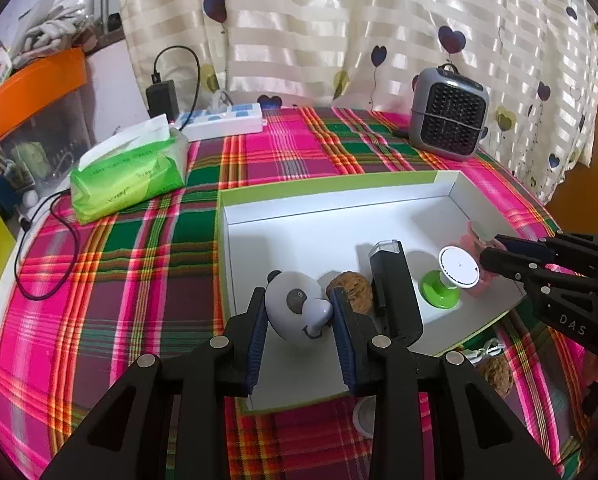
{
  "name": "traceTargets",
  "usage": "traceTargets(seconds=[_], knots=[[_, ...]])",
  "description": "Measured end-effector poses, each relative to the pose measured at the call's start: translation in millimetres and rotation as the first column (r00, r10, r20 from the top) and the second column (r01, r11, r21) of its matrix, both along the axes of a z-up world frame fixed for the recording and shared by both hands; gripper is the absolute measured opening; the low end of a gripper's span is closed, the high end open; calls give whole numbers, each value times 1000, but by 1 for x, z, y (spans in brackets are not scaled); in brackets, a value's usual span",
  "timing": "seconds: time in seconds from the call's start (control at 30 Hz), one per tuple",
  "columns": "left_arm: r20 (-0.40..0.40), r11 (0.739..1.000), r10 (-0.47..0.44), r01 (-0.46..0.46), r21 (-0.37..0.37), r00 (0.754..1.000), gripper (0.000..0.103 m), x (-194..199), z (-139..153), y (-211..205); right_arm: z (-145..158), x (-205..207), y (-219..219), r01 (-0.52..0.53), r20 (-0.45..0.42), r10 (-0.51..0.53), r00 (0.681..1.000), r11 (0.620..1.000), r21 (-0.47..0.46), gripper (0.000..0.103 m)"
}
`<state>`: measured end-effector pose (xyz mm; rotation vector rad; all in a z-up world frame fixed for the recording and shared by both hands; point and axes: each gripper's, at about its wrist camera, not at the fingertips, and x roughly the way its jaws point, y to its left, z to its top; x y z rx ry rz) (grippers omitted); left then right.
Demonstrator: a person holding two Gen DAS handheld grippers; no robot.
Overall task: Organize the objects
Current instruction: 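Release the panda toy in the box while the right gripper releases the pink clip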
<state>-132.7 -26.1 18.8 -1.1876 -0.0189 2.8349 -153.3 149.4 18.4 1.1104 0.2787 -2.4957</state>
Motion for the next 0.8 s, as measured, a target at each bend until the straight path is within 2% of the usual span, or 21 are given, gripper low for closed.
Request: traceTargets(seconds=[0.37, 0.8], knots=[[21, 999, -41, 41, 15, 999, 29, -5, -6, 10, -1, 1, -6, -28, 20, 29, 999, 999, -43, 19], [18, 995, -57, 55, 78, 998, 30, -5, -4, 7, -2, 4, -6, -30, 4, 30, 1000, 998, -52, 21]])
